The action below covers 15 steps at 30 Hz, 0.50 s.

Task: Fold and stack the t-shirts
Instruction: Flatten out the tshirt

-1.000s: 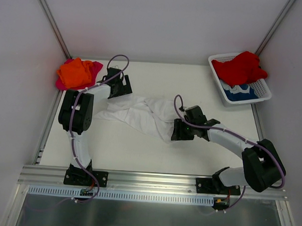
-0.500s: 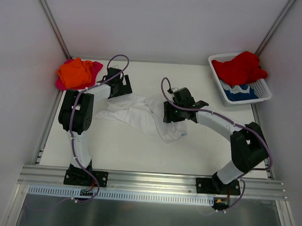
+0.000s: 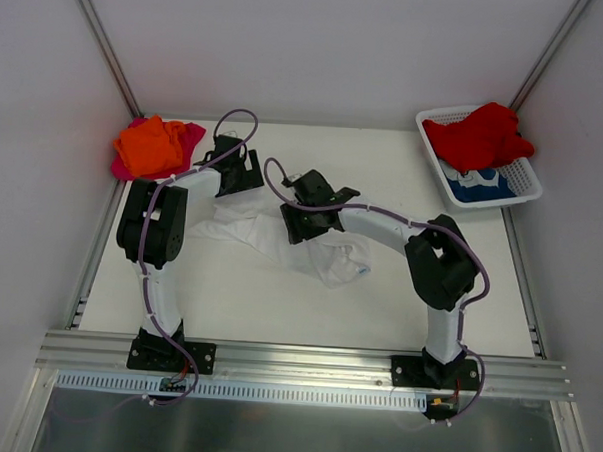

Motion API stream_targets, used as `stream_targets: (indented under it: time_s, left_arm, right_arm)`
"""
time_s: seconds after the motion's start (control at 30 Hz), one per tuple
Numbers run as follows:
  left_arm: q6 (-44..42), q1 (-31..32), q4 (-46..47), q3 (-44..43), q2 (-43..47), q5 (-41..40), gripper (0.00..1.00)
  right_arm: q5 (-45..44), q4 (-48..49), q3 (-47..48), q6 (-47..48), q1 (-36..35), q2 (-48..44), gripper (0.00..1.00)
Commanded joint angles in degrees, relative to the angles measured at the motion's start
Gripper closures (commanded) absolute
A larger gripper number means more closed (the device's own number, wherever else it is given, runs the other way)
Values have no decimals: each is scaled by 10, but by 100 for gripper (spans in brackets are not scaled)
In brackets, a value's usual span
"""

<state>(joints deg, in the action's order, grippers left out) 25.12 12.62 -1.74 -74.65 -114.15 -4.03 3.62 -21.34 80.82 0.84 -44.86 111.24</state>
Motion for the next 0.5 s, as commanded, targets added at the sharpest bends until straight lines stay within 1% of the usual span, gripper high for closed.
stream_targets:
  time_s: [0.0,0.1,0.23,0.4,0.47]
  left_arm:
    - [12,-7,-11,-2,-10,10,2]
    - [12,-7,-10,-2,-11,10,2]
    - [12,-7,-10,-2,-11,11,2]
    - [12,-7,-11,-2,-11,13,2]
    - [11,-7,-10,-2,-11,13,2]
  right_arm:
    - [-23,-35,63,14,-27,-8,48]
    - [-21,-38,77,11,-41,-8,48]
    - [-21,-38,64,5,-51,4,48]
    - [-3,2,-11,-8,-57,-5,48]
    - [-3,8,-23,-22,-59,-5,48]
